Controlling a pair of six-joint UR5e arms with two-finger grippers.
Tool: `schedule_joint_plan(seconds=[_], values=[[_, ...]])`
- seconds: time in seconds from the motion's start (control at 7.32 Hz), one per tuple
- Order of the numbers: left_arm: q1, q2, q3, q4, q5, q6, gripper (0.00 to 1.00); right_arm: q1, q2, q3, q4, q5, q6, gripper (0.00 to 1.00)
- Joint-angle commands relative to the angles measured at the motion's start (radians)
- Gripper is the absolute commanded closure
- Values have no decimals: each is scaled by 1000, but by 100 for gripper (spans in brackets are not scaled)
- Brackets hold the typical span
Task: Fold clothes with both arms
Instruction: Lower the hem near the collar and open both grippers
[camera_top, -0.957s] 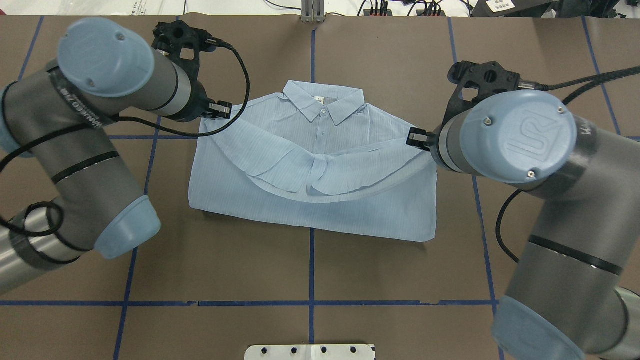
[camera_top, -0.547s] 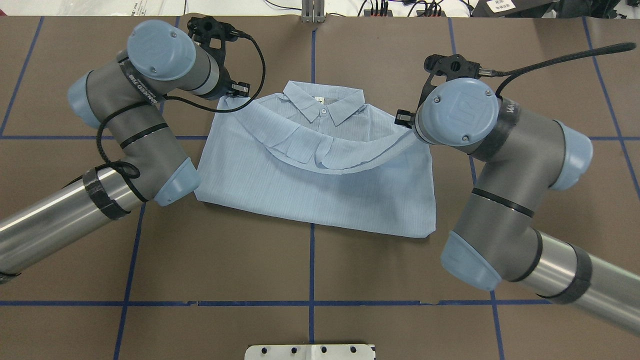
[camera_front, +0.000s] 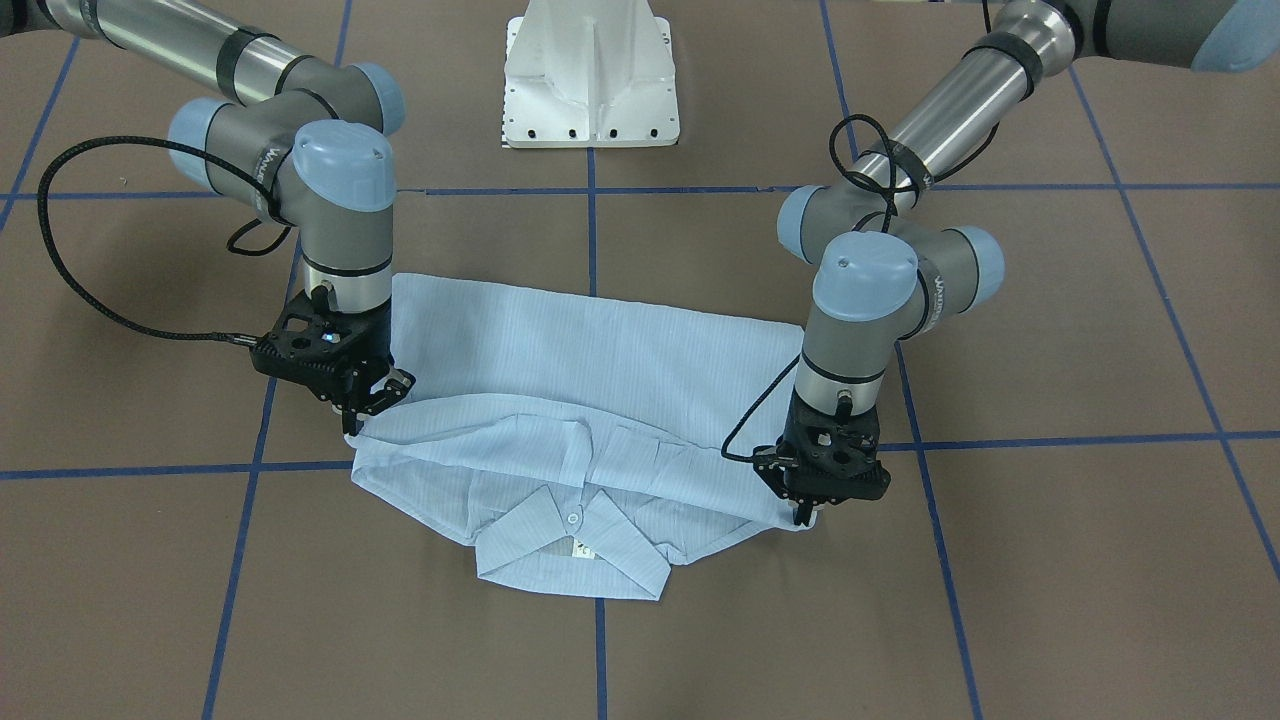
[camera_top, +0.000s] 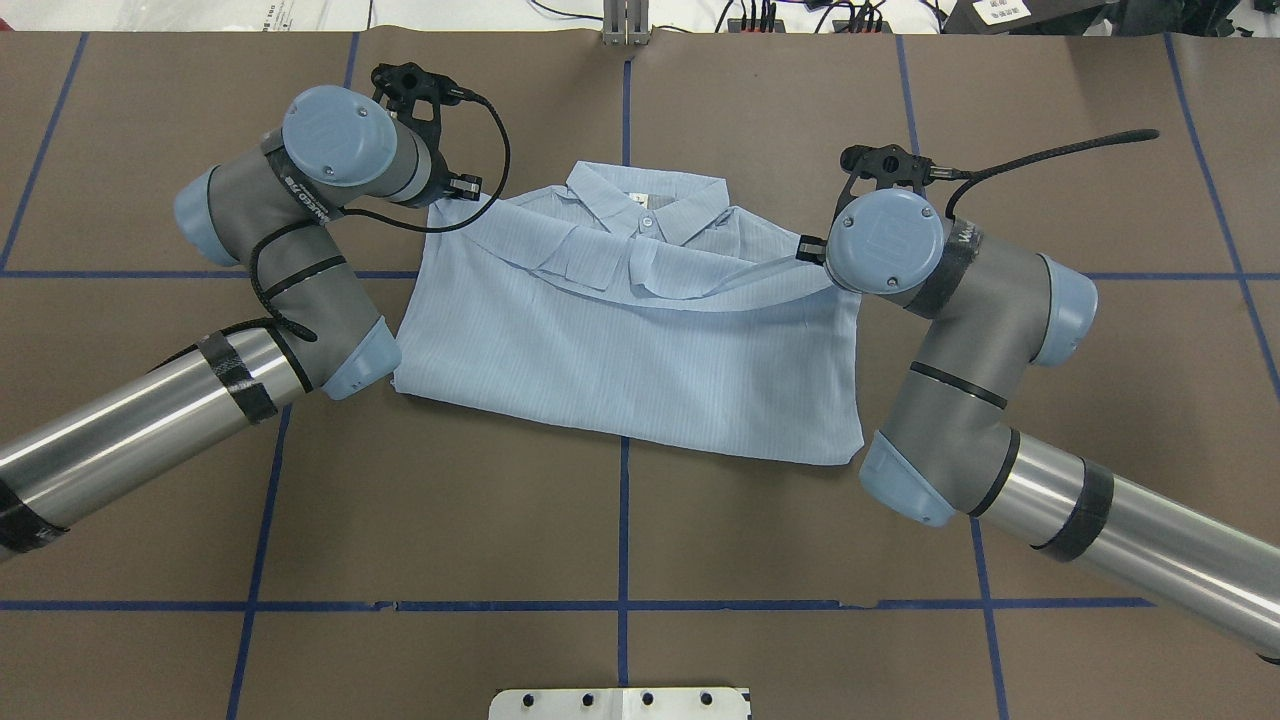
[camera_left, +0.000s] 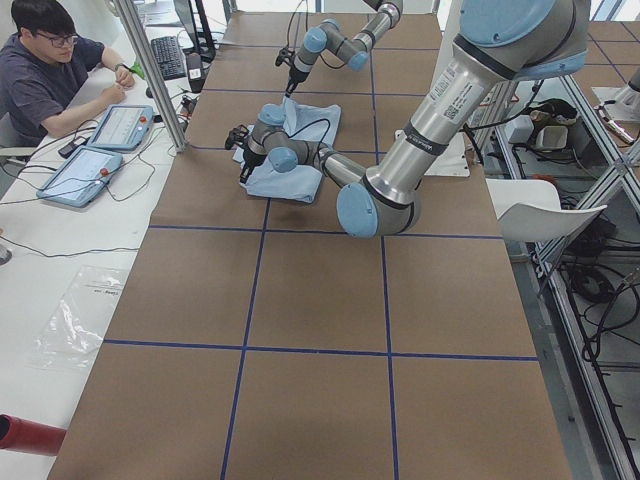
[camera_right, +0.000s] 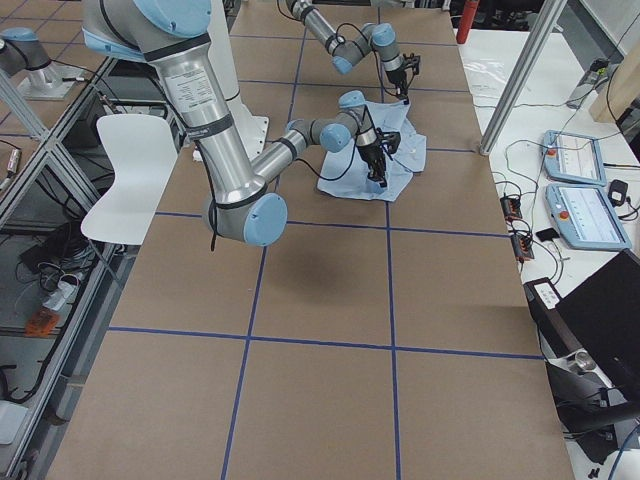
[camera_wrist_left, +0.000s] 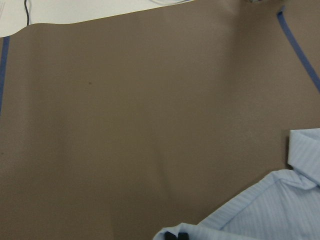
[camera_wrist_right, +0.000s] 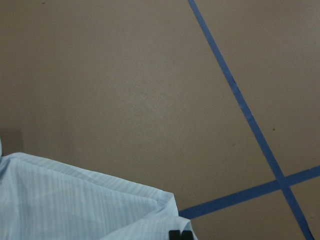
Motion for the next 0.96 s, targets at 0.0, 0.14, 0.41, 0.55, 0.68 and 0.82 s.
schedule_joint_plan(seconds=[0.0,0.14,0.41,0.55,0.68,0.82], values=[[-2,24,-13,-37,-1,69,1,-1,4,-8,23,2,1,1],[-2,100,-104,-87,-13,106,0,2,1,32,14,17,-1,0],[4,270,-319,-83,-98,99,0,10,-27,103,8,41,-16,0],[16,324,-370,-88,-100,93,0,9,-37,127,8,40,-16,0],[59,360,-391,-91,-94,88,0,7,-40,138,8,40,-15,0],[85,369,-392,-100,-91,42,0,5,-41,138,8,38,-15,0]])
